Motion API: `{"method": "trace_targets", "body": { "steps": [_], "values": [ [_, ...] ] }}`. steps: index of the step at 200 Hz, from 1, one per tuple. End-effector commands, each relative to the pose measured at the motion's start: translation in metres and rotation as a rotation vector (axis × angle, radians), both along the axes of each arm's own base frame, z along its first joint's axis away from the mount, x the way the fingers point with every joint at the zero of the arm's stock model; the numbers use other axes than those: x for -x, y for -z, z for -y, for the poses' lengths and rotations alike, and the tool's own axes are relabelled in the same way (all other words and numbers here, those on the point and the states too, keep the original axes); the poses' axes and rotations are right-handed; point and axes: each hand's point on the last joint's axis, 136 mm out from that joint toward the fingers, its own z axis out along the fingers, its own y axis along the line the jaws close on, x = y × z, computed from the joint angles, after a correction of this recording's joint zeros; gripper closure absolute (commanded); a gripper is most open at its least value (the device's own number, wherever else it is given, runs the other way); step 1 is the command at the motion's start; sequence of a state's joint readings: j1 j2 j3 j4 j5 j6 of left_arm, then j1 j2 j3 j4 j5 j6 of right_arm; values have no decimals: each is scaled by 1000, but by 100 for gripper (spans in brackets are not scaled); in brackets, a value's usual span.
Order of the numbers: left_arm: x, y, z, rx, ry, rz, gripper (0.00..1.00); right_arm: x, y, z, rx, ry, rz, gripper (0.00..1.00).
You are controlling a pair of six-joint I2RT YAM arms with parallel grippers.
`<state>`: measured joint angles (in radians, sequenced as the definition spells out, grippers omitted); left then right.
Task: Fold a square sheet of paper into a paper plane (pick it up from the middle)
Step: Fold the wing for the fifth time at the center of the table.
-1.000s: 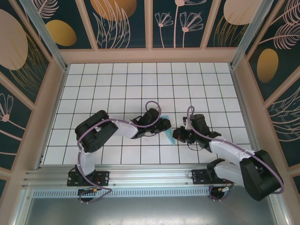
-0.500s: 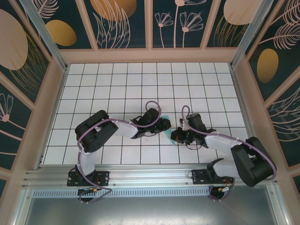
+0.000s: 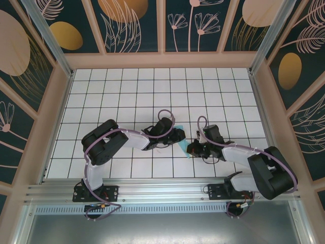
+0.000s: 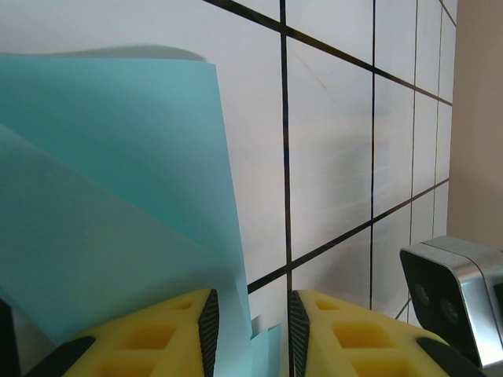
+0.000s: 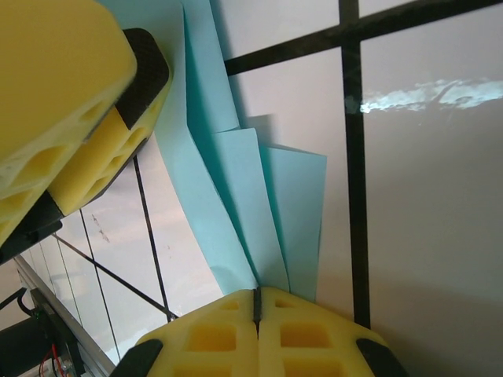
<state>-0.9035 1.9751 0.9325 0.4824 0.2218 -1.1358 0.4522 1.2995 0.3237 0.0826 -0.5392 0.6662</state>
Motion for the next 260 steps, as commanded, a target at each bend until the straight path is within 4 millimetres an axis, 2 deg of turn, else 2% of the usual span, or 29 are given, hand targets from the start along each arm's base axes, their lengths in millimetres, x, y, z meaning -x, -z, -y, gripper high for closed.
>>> {"method": "trace_targets", "body": {
  "steps": [1, 38, 62, 102, 139, 165, 187, 209, 228, 244, 260],
  "values": [
    [4, 19, -4, -54, 16, -28, 66, 16, 23, 20, 117, 17, -78, 100],
    [5, 20, -5, -58, 16, -30, 66, 0, -28, 2, -8, -14, 54, 100],
    [5, 20, -4, -56, 17, -31, 66, 3, -44, -11, -91, -64, 73, 100],
    [4, 20, -3, -55, 18, -29, 66, 5, -29, -17, -76, -100, 13, 100],
    [5, 21, -3, -59, 21, -32, 67, 18, 13, 7, 67, -25, -96, 100],
    [4, 21, -4, -64, 19, -30, 67, 30, 28, 15, 89, -10, -145, 100],
    [5, 23, -4, -66, 22, -34, 67, 24, 18, 12, 88, -26, -108, 100],
    [5, 21, -4, -64, 22, -33, 67, 11, -13, 0, 23, -56, -24, 100],
    [5, 21, -4, -64, 20, -32, 67, 12, -33, -10, -53, -82, 9, 100],
    [5, 21, -3, -62, 24, -33, 67, 20, -32, -13, -78, -107, -10, 100],
    [4, 21, -2, -61, 26, -33, 67, 27, -18, -8, -51, -99, -53, 100]
  ]
}}
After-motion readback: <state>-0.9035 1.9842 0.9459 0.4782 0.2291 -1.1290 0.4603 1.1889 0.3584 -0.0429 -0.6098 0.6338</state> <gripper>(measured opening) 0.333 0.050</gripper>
